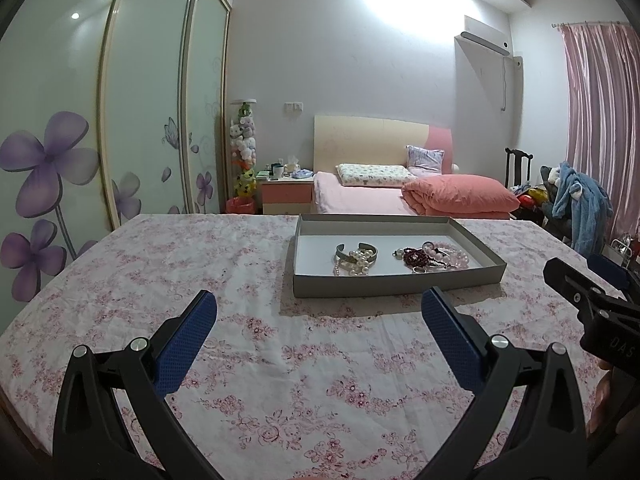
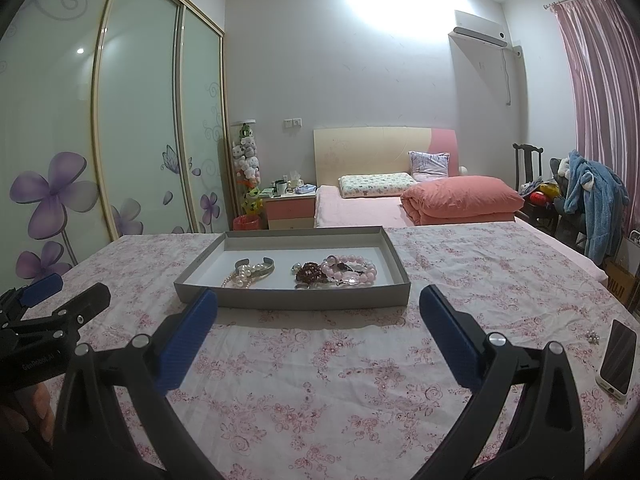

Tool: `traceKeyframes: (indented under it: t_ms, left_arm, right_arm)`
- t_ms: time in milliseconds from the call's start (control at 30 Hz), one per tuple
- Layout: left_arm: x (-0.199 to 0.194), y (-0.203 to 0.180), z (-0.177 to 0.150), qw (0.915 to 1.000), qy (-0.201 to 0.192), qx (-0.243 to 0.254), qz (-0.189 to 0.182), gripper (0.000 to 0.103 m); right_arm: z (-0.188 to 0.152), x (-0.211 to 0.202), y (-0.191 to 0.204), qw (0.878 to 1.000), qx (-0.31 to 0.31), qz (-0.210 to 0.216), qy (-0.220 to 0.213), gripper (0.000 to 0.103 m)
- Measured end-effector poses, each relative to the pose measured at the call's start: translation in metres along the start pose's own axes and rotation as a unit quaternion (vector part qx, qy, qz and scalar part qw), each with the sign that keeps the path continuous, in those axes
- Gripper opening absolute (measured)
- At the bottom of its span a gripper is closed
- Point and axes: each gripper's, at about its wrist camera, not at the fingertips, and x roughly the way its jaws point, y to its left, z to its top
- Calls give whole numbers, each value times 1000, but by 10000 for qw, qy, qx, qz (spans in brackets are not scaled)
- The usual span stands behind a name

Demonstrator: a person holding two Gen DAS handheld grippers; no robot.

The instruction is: Organize jewelry

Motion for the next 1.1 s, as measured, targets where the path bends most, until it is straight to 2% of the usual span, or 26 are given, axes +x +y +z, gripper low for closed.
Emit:
traceKeyframes:
  t_ms: [1100]
  left_arm:
    - [3,-2,-2,10000,25,24,61,101]
  right_arm:
    - [-6,2,3,10000,-2,7,42,99]
